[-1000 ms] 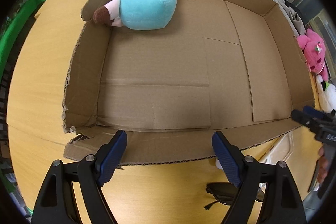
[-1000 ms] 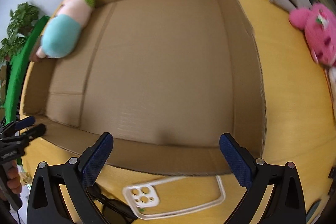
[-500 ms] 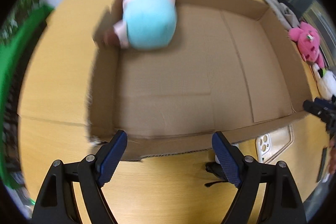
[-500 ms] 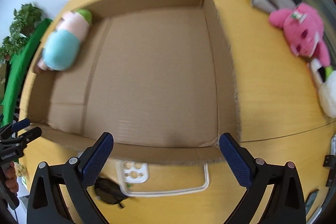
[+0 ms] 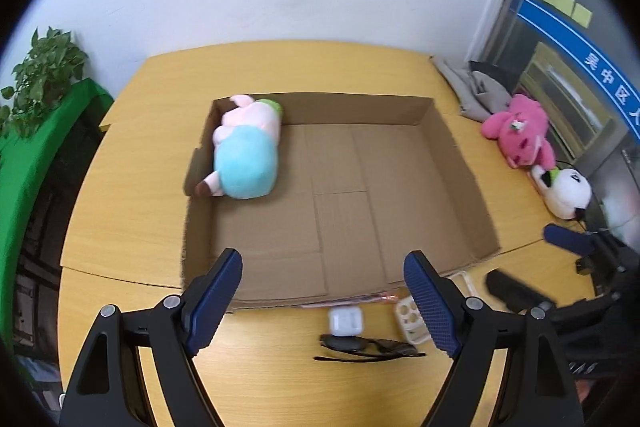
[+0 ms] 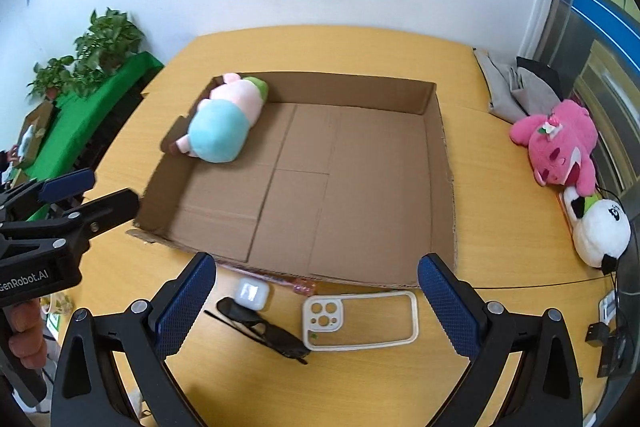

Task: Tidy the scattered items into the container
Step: 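Withdraw both grippers from the box toward the items on the table, then grasp the black sunglasses with the right gripper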

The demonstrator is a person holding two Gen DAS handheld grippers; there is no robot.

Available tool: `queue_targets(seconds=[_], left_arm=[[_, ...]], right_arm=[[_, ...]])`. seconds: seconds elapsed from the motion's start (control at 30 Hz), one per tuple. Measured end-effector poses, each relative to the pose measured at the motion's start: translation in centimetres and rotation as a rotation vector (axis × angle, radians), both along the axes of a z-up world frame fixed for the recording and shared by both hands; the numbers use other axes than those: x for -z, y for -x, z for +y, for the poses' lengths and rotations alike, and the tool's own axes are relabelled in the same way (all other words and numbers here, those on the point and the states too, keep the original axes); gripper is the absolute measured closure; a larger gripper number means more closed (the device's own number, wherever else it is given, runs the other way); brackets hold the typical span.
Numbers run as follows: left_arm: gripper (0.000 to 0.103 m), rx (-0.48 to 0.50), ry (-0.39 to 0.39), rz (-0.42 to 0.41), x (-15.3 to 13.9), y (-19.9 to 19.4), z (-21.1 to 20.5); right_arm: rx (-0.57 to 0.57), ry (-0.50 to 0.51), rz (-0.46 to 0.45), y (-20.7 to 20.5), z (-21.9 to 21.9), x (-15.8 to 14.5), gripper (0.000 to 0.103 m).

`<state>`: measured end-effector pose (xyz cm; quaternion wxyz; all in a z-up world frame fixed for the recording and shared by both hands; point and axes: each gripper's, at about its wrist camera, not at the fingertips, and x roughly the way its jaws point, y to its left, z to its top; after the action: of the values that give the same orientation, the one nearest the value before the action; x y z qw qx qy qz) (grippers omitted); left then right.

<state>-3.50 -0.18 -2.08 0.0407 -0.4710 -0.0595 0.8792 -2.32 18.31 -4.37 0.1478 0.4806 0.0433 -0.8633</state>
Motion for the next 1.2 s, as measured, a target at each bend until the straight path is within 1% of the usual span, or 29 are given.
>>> queue_targets(seconds=[0.13,0.2,0.3,0.37,0.43,0.5,0.63,0.7,0.83,0.97,1.0,1.03,1.07,1.2], left_arm=[[0.019,0.011,-0.037,-0.054,1.5,-1.0,0.4],[0.019,0.007,-0.061,-0.095,2.8,-1.5,0.2],[0.019,0.002,-0.109,-0.148,4.6,-2.1,-0.5],[0.019,-0.003,-0.12,-0.185,5.9,-2.2,-0.9],[0.019,-0.007,-0.116,-0.216,7.1,-2.4,-1.1],[0.019,0.002,-0.122,-0.241,8.1,-2.6,-1.3],[0.019,0.05,-0.125,-0.282,10.2,-2.9,-1.2],[0.019,0.06,-0.133,-0.304,11.2,-2.9,-1.0],[0.02,0.053,-0.197,-0.368,13.8,-2.6,-1.3],[0.021,0.041,-0.219,-0.43,16.4,-2.0,-1.6],[0.026,0.037,-0.235,-0.446,17.1,-1.9,-1.7],[0.032,0.036,-0.254,-0.459,17.6,-1.7,-1.7],[0.034,0.037,-0.276,-0.473,18.1,-1.6,-1.6],[0.034,0.024,-0.347,-0.511,19.7,-1.0,-1.5]], right_arm=[[-0.03,0.016,-0.043,-1.7,0.4,1.7,0.0],[-0.044,0.029,-0.083,-2.7,0.8,3.3,0.0],[-0.06,0.016,-0.145,-4.2,1.4,6.0,0.0],[-0.064,0.031,-0.189,-5.0,1.8,7.6,0.0],[-0.063,0.042,-0.212,-5.5,2.0,8.7,0.0],[-0.074,0.047,-0.217,-5.9,2.1,9.3,0.0],[-0.137,0.028,-0.226,-6.2,1.8,10.8,0.0],[-0.164,0.013,-0.232,-6.2,1.5,11.6,0.001],[-0.196,0.018,-0.271,-5.8,0.6,13.5,0.003],[-0.22,0.029,-0.309,-4.9,-0.3,15.0,0.006],[-0.235,0.023,-0.312,-4.8,-0.6,15.4,0.008],[-0.25,0.016,-0.312,-4.6,-1.0,15.7,0.011],[-0.263,0.009,-0.31,-4.4,-1.3,15.9,0.013],[-0.339,-0.041,-0.273,-3.9,-2.7,16.6,0.015]])
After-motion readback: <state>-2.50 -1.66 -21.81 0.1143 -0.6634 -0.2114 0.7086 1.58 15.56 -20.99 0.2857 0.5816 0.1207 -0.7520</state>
